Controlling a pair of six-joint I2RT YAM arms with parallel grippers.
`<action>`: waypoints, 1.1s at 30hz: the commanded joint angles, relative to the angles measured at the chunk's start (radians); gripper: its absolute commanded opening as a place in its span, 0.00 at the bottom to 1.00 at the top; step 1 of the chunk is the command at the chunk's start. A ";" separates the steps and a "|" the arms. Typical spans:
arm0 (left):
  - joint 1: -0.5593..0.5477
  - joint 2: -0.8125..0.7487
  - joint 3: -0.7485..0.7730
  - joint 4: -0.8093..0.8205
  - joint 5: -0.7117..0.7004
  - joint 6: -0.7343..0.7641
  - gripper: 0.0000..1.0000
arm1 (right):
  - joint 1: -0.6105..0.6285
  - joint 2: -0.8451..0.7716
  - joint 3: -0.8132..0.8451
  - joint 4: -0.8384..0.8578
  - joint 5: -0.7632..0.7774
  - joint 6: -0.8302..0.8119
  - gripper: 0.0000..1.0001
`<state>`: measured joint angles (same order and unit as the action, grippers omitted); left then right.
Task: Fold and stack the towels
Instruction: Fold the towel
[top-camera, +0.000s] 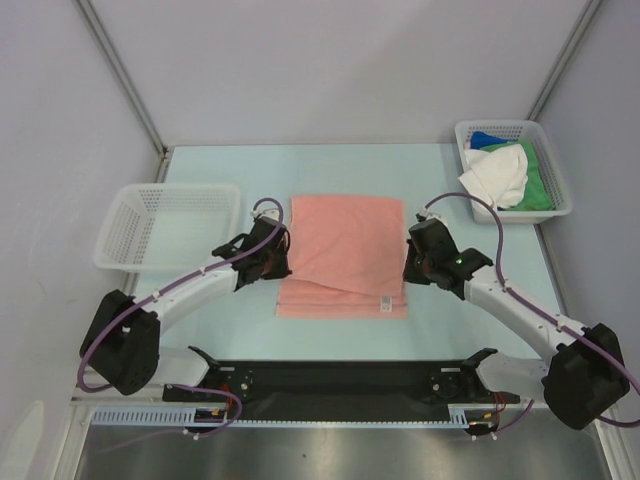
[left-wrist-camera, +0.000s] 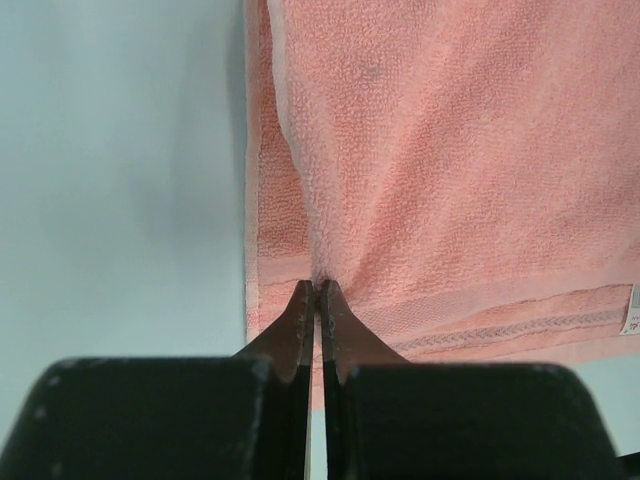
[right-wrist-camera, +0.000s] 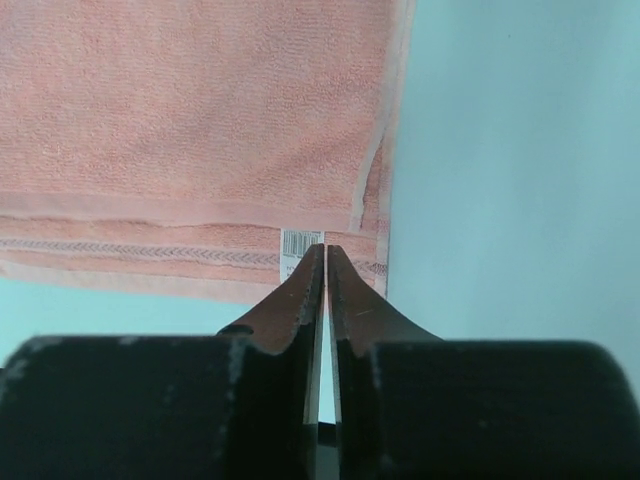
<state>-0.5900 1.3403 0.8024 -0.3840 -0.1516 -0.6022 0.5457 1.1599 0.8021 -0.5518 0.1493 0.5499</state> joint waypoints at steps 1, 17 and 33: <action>-0.007 -0.020 0.018 -0.012 -0.009 0.012 0.00 | 0.000 0.021 -0.032 0.028 -0.014 0.001 0.11; -0.007 0.031 -0.028 0.042 0.010 0.005 0.00 | 0.008 0.208 -0.099 0.208 -0.031 0.022 0.31; -0.007 0.037 -0.032 0.050 0.011 0.007 0.00 | 0.010 0.209 -0.107 0.199 -0.005 0.036 0.16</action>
<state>-0.5900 1.3769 0.7666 -0.3531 -0.1493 -0.6022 0.5507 1.4059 0.6830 -0.3401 0.1188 0.5770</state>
